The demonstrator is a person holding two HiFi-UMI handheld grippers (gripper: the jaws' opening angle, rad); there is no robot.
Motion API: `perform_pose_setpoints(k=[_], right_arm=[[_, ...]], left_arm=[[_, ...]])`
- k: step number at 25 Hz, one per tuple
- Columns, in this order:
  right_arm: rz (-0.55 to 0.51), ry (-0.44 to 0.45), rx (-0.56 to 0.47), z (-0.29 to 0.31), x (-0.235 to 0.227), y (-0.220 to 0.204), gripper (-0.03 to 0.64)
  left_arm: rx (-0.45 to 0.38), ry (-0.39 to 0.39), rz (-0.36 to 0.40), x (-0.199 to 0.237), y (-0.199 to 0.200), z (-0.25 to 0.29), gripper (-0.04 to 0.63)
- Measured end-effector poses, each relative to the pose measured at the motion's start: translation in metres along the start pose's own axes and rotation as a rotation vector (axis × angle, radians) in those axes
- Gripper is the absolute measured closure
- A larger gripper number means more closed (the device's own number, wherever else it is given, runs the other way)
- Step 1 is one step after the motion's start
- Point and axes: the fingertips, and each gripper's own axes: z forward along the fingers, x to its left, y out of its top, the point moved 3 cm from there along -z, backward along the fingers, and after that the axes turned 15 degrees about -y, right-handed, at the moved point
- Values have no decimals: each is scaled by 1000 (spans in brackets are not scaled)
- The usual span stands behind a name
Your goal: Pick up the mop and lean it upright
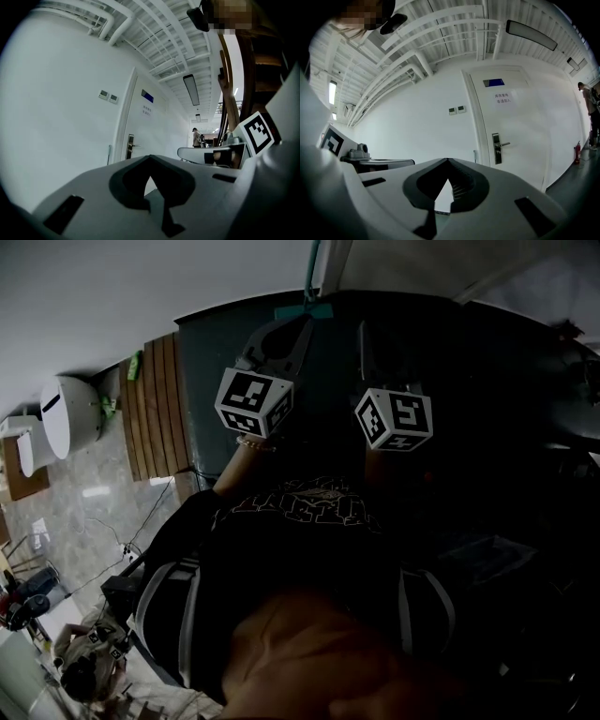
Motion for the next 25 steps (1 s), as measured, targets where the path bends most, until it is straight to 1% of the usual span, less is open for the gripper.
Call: perform_pose_setpoints(k=[4,9,14,18,25], right_arm=[[1,-4,8,50,5,-11,607],[-13,-14,9,101,17,-13,606],[-22,-9,10,141,28,-15,607],[-23,-20,15,176,43,-19,607],[-30,-39,37,208,59,-22,606]], left_arm=[[9,-24,4,43,-6,23,558],[19,-51,5,92,-4,44,558],[26,-82,11,128,1,56,558],[37,-101,6,165,0,60,558],[61,-140,-12,199,-2,69,558]])
